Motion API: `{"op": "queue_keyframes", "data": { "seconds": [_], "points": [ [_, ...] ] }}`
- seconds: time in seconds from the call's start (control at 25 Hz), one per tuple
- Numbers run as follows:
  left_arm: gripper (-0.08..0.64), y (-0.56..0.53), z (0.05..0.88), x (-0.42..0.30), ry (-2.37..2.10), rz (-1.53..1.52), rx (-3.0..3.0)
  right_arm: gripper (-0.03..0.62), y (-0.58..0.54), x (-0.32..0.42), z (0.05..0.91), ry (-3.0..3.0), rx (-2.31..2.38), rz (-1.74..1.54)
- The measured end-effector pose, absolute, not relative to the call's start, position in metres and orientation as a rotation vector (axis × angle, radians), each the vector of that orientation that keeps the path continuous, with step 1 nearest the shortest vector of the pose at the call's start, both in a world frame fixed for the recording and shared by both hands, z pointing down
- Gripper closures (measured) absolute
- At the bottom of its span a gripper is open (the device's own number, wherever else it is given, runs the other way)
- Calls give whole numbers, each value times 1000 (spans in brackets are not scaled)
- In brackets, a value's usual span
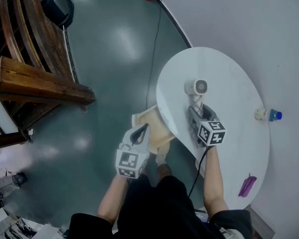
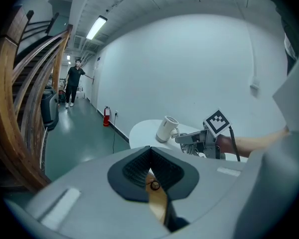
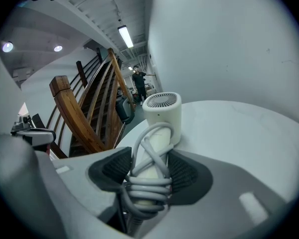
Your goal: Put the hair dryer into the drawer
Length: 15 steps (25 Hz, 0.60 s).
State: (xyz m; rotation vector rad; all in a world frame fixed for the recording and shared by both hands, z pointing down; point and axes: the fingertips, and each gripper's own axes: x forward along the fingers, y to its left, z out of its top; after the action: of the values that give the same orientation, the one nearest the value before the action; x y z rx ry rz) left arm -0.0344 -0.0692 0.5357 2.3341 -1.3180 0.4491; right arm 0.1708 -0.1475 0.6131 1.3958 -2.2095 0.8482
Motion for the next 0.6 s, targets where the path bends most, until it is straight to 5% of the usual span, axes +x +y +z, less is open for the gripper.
{"op": "queue_keyframes", "data": {
  "seconds": [0.6],
  "points": [
    [552,-56,506,-57,-1382,429,2354,359,-111,120,537,-2372,1306,748]
  ]
}}
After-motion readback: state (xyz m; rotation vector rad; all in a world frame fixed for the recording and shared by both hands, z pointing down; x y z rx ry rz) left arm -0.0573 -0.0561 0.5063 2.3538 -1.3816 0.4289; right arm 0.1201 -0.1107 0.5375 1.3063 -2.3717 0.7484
